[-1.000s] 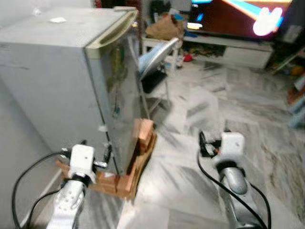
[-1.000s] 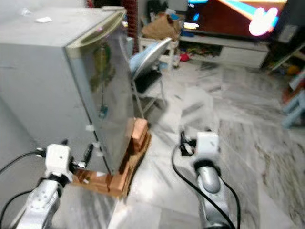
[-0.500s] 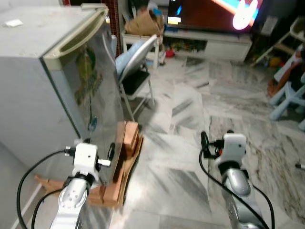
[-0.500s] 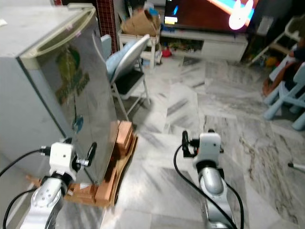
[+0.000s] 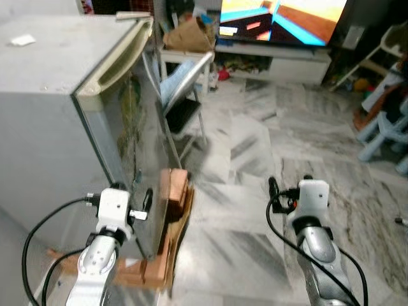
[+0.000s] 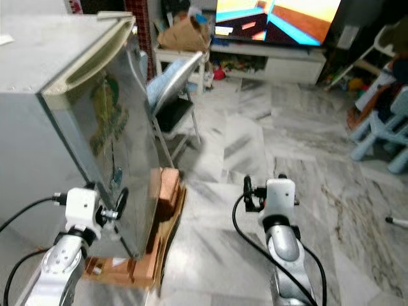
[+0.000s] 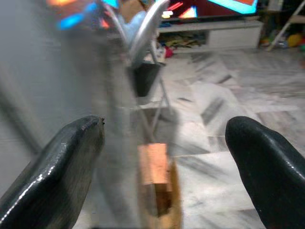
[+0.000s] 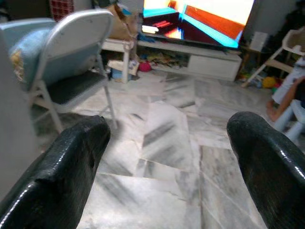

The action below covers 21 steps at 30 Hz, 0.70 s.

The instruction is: Restocking fridge

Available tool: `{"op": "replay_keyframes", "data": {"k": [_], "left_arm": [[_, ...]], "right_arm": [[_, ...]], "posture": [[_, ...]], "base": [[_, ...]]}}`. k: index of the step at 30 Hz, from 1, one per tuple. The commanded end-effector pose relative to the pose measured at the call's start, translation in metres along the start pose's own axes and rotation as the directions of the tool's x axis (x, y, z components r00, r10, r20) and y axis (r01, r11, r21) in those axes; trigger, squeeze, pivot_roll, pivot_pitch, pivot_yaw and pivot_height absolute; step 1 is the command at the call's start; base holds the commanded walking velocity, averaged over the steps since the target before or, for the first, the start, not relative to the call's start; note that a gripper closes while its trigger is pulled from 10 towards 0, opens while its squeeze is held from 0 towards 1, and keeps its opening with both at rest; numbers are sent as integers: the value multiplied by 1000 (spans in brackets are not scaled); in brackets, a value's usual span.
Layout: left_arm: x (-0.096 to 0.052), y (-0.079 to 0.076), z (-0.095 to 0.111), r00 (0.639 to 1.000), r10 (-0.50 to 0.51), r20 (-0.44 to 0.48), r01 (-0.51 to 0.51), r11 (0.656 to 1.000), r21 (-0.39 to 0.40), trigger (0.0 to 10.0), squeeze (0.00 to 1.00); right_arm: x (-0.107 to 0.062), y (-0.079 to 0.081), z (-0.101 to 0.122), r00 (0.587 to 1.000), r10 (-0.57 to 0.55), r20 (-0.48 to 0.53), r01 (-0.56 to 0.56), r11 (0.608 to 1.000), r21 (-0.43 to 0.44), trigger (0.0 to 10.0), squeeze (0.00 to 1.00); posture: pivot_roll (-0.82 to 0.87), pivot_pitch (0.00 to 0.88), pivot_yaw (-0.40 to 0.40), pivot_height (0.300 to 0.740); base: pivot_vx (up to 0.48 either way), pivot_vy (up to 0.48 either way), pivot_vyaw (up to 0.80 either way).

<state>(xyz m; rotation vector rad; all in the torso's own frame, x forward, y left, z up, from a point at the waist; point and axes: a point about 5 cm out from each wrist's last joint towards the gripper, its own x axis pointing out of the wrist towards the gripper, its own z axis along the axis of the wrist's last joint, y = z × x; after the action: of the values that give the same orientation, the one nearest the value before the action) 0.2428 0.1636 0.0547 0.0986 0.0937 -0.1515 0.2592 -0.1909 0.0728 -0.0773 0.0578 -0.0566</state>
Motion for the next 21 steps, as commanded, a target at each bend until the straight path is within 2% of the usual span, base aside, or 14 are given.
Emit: {"op": "replay_keyframes", "data": {"k": [1,13,21], "left_arm": [[-1,-1,0,1000,-4,-3,4,1000,11,10000,0],[-3,1,-6,999,-2,-32,3,1000,15,10000,0],[0,15,-7,999,3,-54,-1,999,41,10000,0]], "right_arm": [[0,-3,1,1000,-8,2,8,1000,-2,10000,0],[-1,-4,-1,1000,2,-13,-2,1000,-14,10000,0],[-10,-6,-22,989,34,-145,-43,998,-56,10000,0]], "posture": [[-4,0,-33,740],[-3,0,-42,740],[-6,0,-42,740]], "base": [[0,0,0],[0,0,0],[0,0,0]]}}
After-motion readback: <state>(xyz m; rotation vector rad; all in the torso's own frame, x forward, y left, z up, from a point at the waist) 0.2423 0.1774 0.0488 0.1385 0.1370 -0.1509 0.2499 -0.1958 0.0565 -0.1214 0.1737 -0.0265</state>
